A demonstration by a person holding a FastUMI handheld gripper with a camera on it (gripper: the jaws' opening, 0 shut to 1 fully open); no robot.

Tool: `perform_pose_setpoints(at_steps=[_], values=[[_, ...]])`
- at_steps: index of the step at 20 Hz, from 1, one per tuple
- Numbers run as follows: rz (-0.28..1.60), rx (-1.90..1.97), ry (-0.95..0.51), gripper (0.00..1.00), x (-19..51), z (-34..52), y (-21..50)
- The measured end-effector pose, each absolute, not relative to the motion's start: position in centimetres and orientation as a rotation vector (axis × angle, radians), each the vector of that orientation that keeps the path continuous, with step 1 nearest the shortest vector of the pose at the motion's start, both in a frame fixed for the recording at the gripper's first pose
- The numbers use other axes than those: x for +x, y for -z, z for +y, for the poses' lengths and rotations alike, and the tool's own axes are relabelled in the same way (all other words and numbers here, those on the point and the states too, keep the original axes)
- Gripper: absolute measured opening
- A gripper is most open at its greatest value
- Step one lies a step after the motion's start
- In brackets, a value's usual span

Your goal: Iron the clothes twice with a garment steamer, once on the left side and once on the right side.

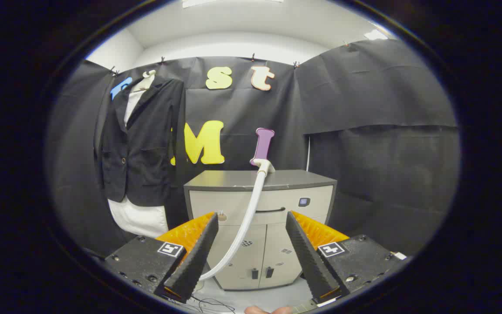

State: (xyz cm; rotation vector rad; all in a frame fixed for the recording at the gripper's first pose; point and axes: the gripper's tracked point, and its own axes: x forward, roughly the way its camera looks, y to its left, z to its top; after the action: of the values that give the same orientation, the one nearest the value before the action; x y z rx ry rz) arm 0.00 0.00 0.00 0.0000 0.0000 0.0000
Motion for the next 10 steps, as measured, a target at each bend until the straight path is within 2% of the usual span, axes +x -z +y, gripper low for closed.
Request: perform_pose_setpoints(at_steps=[10], values=[[0.009, 0.008, -0.07, 0.97, 0.2, -3.0, 0.1]])
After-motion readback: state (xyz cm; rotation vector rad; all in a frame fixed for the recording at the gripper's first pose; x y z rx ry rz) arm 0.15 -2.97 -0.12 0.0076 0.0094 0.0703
